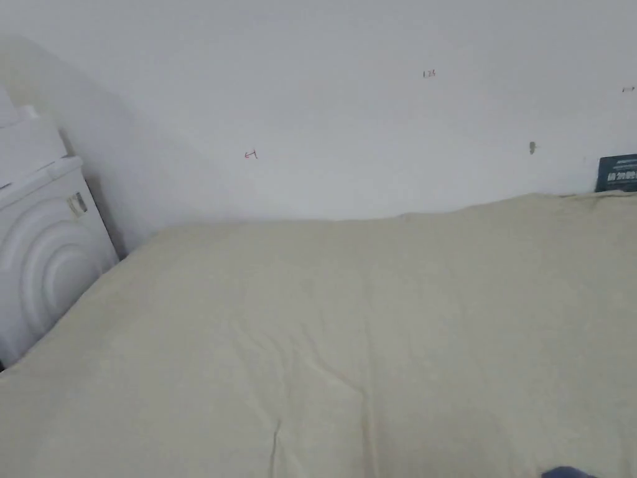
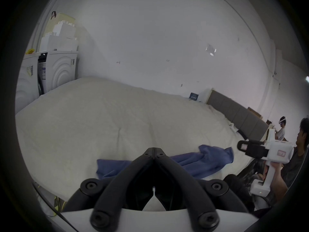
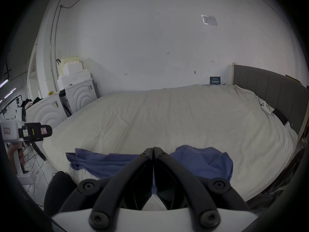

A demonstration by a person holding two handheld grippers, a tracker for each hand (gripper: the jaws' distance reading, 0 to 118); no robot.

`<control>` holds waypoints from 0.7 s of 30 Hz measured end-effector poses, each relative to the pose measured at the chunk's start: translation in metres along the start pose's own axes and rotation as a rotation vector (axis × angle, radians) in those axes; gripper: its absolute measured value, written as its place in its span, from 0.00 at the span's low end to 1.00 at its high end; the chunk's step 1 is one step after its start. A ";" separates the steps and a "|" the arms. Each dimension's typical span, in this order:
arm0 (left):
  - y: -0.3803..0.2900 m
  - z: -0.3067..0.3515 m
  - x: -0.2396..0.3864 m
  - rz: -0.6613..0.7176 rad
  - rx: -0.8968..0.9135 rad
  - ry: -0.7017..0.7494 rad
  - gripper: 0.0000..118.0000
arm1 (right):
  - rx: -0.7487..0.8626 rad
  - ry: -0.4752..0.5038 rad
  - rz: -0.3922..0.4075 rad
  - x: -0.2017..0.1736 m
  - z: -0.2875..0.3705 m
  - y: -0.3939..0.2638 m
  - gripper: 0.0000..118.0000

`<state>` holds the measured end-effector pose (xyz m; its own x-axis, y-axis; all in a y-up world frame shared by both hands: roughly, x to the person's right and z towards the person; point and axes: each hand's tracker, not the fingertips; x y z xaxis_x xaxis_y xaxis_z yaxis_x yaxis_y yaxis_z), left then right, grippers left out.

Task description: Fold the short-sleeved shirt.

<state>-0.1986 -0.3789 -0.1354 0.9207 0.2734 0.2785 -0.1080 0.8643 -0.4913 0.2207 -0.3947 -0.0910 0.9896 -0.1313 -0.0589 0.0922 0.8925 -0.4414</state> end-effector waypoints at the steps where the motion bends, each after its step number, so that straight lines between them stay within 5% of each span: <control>1: 0.000 -0.001 -0.007 0.012 -0.024 0.000 0.00 | -0.003 0.009 -0.001 0.002 0.000 -0.001 0.00; 6: -0.006 -0.022 -0.068 0.141 -0.086 0.059 0.05 | -0.022 0.034 -0.027 0.004 0.000 -0.003 0.00; 13: -0.035 -0.092 -0.156 0.417 -0.253 -0.194 0.74 | -0.065 0.044 -0.057 0.004 -0.006 -0.007 0.00; 17: -0.064 -0.119 -0.194 0.564 -0.300 -0.128 0.76 | -0.075 0.053 -0.080 0.005 -0.006 -0.007 0.01; 21: -0.070 -0.122 -0.197 0.676 -0.216 -0.208 0.77 | -0.097 0.044 -0.085 0.012 -0.007 -0.009 0.01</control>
<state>-0.3265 -0.5448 -0.2567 0.5871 0.8095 -0.0022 -0.5300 0.3823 -0.7569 0.2305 -0.4076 -0.0940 0.9727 -0.2253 -0.0557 0.1622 0.8316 -0.5312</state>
